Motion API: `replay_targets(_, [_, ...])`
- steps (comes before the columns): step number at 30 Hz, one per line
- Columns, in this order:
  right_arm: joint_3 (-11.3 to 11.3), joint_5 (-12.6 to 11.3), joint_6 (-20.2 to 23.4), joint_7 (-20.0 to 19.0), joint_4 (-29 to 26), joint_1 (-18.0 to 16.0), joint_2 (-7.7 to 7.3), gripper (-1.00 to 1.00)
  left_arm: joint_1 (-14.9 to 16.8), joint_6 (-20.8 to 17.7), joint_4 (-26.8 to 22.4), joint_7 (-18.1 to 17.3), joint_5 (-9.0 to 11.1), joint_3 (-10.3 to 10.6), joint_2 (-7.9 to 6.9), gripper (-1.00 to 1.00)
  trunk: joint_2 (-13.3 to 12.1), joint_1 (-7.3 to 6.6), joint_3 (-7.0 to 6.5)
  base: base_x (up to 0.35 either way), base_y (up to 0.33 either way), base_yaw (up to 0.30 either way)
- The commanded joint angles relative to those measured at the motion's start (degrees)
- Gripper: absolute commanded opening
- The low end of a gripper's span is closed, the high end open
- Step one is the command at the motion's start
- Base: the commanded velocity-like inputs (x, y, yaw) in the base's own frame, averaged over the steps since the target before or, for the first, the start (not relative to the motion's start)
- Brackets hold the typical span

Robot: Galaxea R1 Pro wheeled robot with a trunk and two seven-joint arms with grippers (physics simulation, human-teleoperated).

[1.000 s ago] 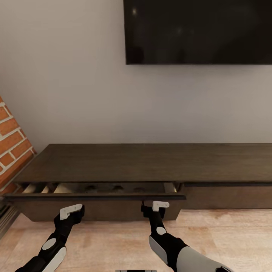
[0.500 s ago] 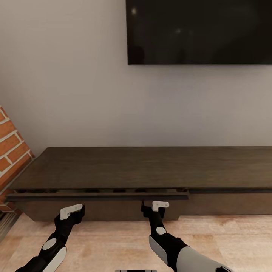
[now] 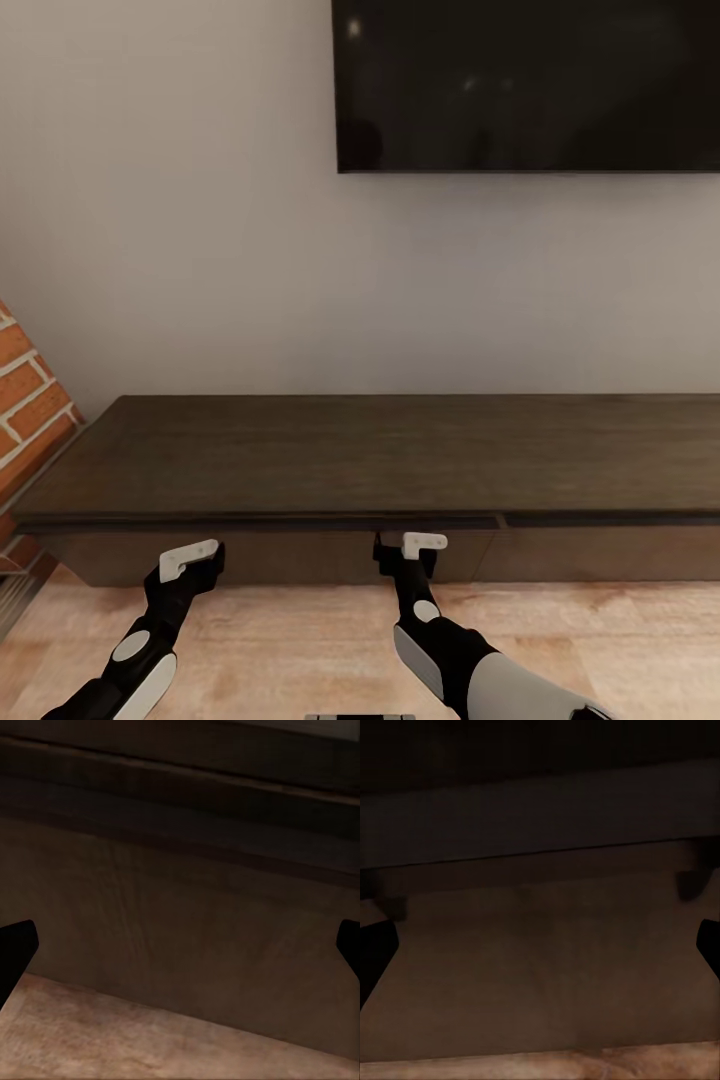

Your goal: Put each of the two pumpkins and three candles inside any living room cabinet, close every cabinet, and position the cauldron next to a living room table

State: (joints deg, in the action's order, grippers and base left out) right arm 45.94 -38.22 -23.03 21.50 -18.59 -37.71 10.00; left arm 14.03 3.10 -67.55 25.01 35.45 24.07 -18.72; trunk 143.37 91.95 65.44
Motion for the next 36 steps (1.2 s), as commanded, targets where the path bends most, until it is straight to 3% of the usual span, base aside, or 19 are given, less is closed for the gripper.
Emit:
replay_targets(1, [0.38, -0.45, -0.34, 0.35, 0.05, -0.09, 0.0, 1.0, 0.08, 0.32, -0.04, 0.39, 0.58, 0.27, -0.09, 1.0, 0.02, 0.01, 0.05, 0.21, 0.0, 0.0])
replay_targets(10, [0.38, -0.45, -0.34, 0.34, -0.03, -0.09, 0.0, 1.0, 0.05, 0.32, -0.04, 0.39, 0.59, 0.27, -0.09, 1.0, 0.02, 0.01, 0.05, 0.026, 0.0, 0.0])
replay_targets(29, [0.09, -1.03, 0.55, 0.52, -0.22, -0.09, 0.0, 1.0, 0.07, -0.05, -0.04, 0.34, 0.74, 0.16, -0.16, 1.0, 0.02, 0.01, 0.05, -0.302, 0.0, 0.0])
replay_targets(32, [-0.36, -1.32, 4.25, 0.68, -0.33, -0.25, 0.0, 1.0, 0.05, -0.94, -0.36, 0.38, 0.89, 0.04, -0.17, 1.0, 0.02, 0.01, 0.05, -0.321, 0.0, 0.0])
replay_targets(36, [-3.14, -1.49, 17.33, 0.85, -4.5, -0.68, 0.0, 1.0, 0.04, -8.81, -2.75, 0.43, 1.3, -0.48, -0.17, 1.0, 0.02, 0.01, 0.05, -0.326, 0.0, 0.0])
